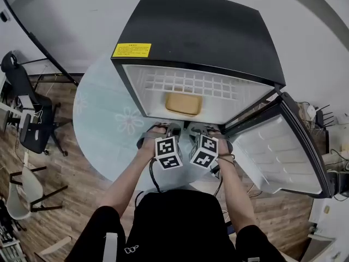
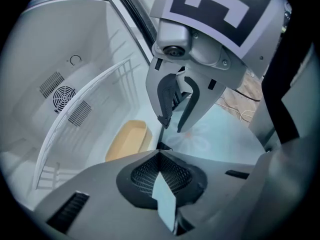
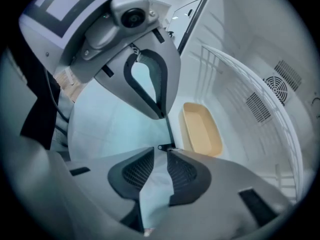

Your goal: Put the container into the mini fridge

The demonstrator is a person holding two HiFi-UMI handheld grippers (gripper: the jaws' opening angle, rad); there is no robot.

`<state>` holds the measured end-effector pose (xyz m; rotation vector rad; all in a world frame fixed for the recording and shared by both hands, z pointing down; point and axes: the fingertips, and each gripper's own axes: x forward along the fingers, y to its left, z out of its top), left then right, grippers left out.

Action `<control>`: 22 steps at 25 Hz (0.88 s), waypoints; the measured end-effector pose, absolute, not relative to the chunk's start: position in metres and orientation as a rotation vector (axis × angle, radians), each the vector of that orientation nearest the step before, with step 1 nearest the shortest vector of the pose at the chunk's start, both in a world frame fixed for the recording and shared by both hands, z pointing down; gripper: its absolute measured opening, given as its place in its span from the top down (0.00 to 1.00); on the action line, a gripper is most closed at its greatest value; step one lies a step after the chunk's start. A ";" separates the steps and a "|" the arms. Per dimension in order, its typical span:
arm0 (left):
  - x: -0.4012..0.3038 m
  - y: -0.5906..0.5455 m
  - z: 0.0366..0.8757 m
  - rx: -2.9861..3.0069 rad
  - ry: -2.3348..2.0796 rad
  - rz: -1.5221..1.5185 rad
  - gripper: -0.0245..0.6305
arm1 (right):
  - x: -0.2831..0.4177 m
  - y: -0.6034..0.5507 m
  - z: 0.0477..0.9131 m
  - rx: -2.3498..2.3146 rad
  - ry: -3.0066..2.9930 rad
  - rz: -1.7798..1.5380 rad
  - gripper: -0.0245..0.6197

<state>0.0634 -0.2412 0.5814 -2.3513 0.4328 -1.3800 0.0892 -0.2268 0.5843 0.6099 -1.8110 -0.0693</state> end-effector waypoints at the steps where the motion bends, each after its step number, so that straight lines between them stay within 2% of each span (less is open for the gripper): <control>1: 0.063 -0.236 0.583 -2.353 0.416 -1.388 0.94 | 0.089 -0.223 0.584 0.607 -1.812 -0.069 0.85; 5: 0.062 -0.216 0.590 -2.357 0.363 -1.422 0.94 | 0.086 -0.206 0.585 0.583 -1.811 -0.069 0.95; 22: 0.057 -0.156 0.605 -2.393 0.209 -1.484 0.94 | 0.059 -0.137 0.599 0.412 -1.877 0.066 0.95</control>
